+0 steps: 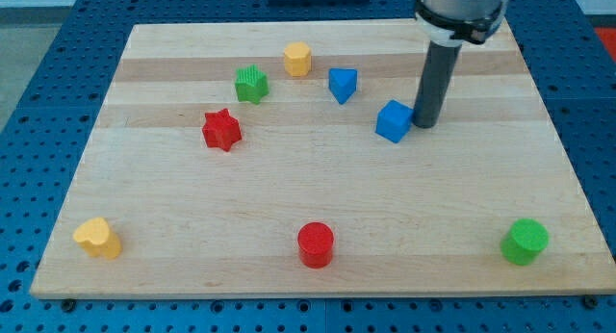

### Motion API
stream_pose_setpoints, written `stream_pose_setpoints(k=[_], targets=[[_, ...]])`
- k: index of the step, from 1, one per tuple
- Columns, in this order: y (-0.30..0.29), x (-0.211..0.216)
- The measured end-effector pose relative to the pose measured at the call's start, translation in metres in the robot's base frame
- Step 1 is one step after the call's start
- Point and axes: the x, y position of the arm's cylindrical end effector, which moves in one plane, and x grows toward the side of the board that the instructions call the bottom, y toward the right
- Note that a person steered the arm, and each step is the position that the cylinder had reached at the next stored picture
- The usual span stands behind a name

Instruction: Move the green circle up and left

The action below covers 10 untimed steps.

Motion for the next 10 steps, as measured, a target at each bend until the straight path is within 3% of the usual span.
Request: stream_pose_setpoints(k=[2, 3, 4, 6, 7, 8, 10], targets=[[-0.022, 0.001], [-0.022, 0.036], [0.016, 0.074], [0.192, 0.129], [0.208, 0.198], [0.198, 0.211], [0.123, 0.212]])
